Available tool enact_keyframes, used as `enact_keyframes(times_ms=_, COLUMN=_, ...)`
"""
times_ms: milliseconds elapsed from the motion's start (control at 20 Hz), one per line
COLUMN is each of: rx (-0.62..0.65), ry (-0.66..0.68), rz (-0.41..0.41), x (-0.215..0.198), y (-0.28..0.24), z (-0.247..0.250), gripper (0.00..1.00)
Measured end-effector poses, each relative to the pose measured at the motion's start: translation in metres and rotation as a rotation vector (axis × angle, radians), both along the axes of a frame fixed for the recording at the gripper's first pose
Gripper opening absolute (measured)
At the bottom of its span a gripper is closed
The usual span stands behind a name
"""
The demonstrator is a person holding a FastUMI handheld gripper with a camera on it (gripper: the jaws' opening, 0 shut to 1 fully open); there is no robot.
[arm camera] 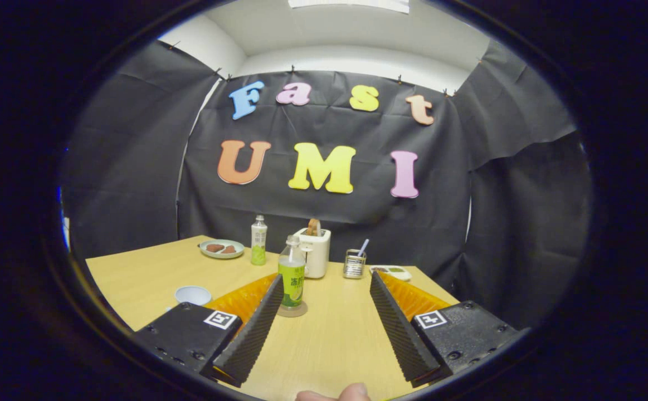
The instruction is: Take the bottle from table, then pour the juice into the cup, finally place the bottle on the coaster
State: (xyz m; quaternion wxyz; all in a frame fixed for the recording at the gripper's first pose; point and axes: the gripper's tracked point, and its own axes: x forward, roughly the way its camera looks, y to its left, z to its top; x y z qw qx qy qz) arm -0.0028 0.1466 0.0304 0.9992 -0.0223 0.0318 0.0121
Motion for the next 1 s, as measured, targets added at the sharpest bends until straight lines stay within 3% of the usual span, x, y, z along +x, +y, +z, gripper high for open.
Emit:
enact_keyframes(times_ms=450, rx=0.015, ry=-0.078, rz=-0.027, x=-0.086, y=0.0, z=0.023, gripper=1.0)
enact_keyframes(times_ms=1000, rx=0.07, ry=-0.057, rz=-0.05, x=-0.087, y=-0.005, z=0.011, gripper=1.0)
